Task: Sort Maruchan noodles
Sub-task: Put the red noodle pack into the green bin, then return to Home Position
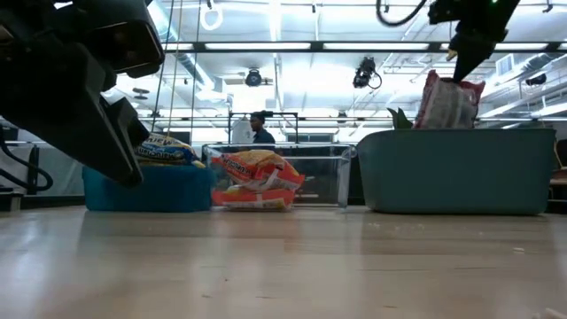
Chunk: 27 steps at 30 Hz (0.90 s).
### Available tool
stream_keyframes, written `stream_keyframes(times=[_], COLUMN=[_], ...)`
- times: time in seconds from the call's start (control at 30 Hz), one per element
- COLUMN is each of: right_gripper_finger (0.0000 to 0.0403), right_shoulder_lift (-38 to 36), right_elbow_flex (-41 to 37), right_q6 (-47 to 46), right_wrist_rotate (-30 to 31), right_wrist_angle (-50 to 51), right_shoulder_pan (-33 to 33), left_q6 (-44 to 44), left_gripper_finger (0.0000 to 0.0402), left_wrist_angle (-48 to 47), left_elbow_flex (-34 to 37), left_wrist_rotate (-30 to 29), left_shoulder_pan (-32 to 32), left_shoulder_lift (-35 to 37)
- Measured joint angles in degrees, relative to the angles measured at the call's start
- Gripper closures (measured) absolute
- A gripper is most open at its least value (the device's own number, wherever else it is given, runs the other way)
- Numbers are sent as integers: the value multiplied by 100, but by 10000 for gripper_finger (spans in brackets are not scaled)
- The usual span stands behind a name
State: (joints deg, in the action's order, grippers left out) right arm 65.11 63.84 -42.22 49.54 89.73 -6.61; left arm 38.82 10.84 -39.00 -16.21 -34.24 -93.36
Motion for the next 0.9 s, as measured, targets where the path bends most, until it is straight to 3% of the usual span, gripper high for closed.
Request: stream_keyframes(times=[0.23, 0.47, 0.63, 0.8, 0.9], right_gripper_finger=[400, 395, 363, 312, 287], right_shoulder_lift=[252, 668, 923, 981, 787], right_elbow_flex=[-1, -499, -892, -854, -590], right_q6=[163, 981, 1399, 1375, 1181], right_wrist_rotate=[-271, -2073, -3232, -3372, -3105], right_wrist_angle=[53, -764, -1432, -1381, -1142], right_shoulder_pan=[769, 834, 615, 423, 346], left_q6=[20, 106, 122, 425, 492], left_gripper_finger=[320, 320, 320, 320, 320], left_wrist_angle=[36, 3, 3, 45, 130], left_elbow_flex=[-4, -4, -4, -4, 0], left_wrist_rotate=[4, 195, 220, 445, 801], left_shoulder_pan=[-12, -13, -10, 20, 110], left_shoulder_lift=[2, 2, 2, 2, 167])
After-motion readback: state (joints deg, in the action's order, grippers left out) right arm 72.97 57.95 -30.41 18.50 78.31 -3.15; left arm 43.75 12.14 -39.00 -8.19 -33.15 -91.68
